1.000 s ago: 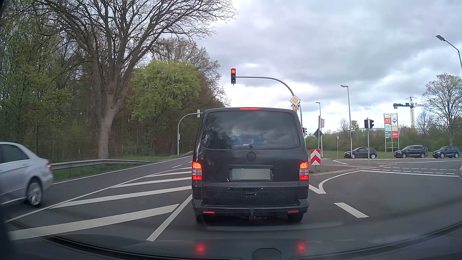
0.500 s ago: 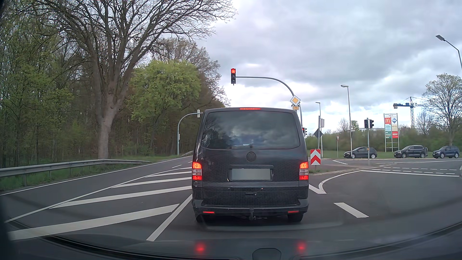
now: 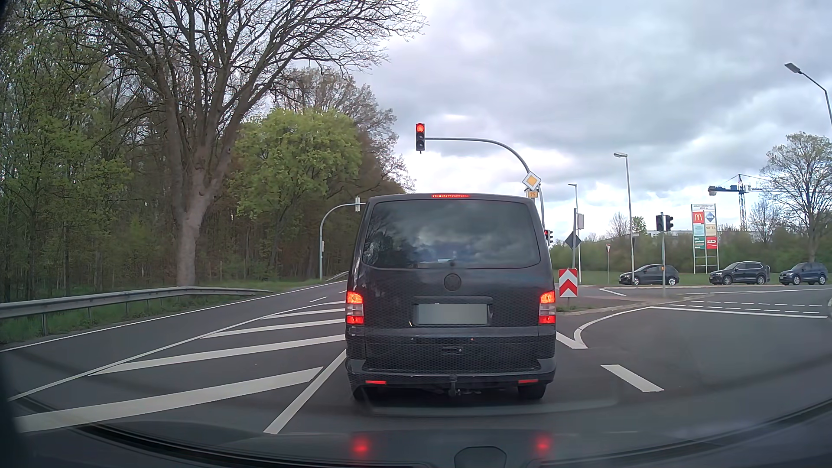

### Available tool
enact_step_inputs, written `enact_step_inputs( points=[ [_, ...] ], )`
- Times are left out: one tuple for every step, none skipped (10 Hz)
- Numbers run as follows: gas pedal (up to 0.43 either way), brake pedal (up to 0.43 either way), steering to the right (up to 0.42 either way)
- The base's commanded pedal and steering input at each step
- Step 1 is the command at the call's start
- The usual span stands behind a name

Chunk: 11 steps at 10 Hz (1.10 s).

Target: Follow the waypoints while adhering to traffic rules and regulations

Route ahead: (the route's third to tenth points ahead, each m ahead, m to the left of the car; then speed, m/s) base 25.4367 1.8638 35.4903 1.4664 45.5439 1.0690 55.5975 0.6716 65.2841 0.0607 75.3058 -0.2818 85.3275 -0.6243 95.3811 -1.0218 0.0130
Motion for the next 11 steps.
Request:
enact_step_inputs(
  points=[
    [0.000, 0.195, -0.001],
    [0.000, 0.195, -0.001],
    [0.000, 0.195, -0.001],
    [0.000, 0.195, -0.001],
    [0.000, 0.195, -0.001],
    [0.000, 0.195, -0.001],
    [0.000, 0.195, -0.001],
    [0.000, 0.195, -0.001],
    [0.000, 0.195, -0.001],
    [0.000, 0.195, -0.001],
    [0.000, 0.195, -0.001]
  ],
)
